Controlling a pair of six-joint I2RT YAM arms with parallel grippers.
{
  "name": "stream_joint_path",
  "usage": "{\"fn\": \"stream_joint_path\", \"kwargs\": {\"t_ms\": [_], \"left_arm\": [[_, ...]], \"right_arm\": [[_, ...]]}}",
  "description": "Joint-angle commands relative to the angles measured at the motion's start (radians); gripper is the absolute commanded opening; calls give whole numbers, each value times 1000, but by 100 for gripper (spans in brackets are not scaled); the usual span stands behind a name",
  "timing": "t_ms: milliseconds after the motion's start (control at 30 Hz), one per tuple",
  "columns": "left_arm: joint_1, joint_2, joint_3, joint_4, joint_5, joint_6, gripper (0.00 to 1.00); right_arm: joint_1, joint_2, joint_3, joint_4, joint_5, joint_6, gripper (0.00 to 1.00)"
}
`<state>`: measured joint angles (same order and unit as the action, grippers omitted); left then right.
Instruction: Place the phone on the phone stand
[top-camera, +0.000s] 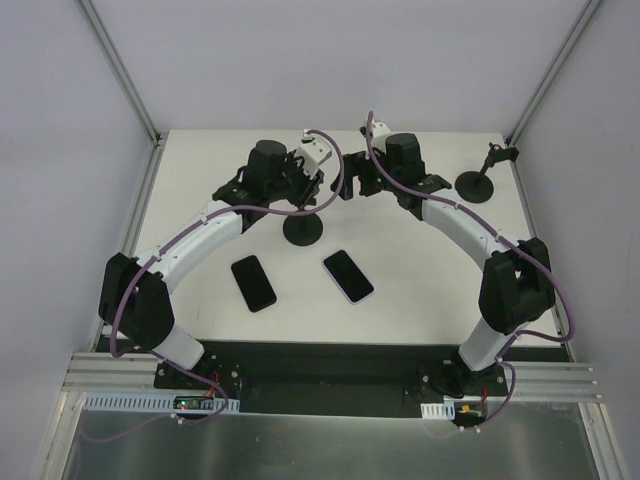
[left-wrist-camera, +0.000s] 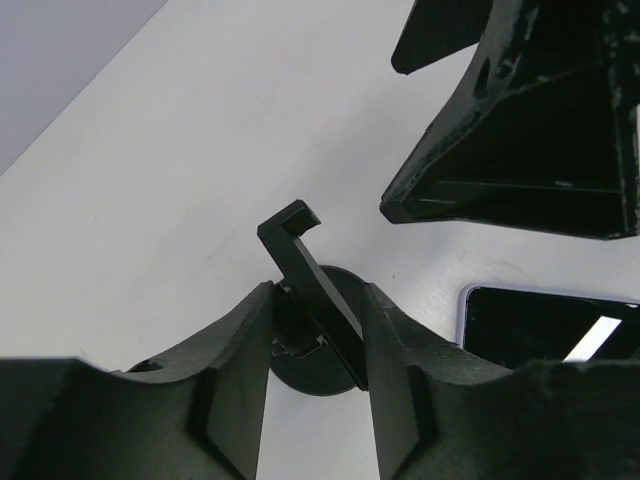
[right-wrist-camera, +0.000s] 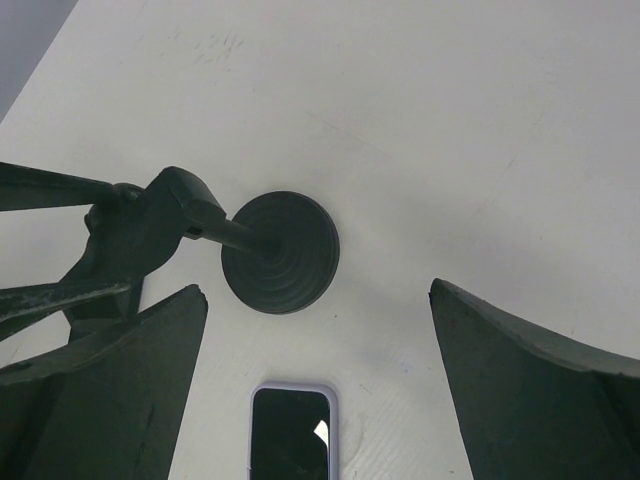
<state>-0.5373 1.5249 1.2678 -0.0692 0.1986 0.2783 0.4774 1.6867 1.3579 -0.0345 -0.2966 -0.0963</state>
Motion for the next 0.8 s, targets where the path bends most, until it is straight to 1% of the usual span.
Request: {"fn": "stream_joint_path", "kwargs": {"t_ms": [0, 67, 133, 167, 267, 300, 367, 500, 533, 567, 633, 667, 700, 767], "left_arm": [[-3, 55, 30, -72, 15, 39, 32], [-3, 73, 45, -86, 33, 51, 28], [-1, 84, 61, -90, 65, 84, 20], [-3, 84, 62, -93, 114, 100, 17], [-1, 64, 42, -95, 198, 188, 8], [-1, 55, 27, -93, 217, 231, 6], [-1, 43, 22, -95, 229, 265, 4], [5, 53, 42, -90, 226, 282, 2], [5, 55, 45, -89, 229, 280, 2], [5, 55, 53, -83, 234, 266, 2], [5, 52, 64, -67, 245, 245, 6], [5, 47, 67, -66, 246, 221, 20], [3, 32, 65, -54, 240, 201, 30], [8, 12, 53, 3, 206, 139, 42]], "right_arm": [[-2, 2, 44, 4, -30, -23, 96], [-2, 5, 44, 4, -36, -23, 96], [-5, 7, 47, 4, -47, -26, 96], [-5, 7, 47, 4, -53, -29, 96], [-3, 8, 44, 2, -120, -69, 96], [-3, 8, 43, 2, -166, -100, 96], [-3, 8, 37, 1, -208, -126, 96], [-5, 4, 20, 30, -251, -134, 99], [-5, 4, 9, 30, -256, -117, 97], [-3, 4, 6, 79, -253, -106, 96], [-3, 5, -5, 108, -257, -82, 90], [-2, 5, -19, 142, -265, -76, 89], [0, 5, -25, 156, -274, -69, 87], [-3, 2, -34, 174, -266, -60, 86]]}}
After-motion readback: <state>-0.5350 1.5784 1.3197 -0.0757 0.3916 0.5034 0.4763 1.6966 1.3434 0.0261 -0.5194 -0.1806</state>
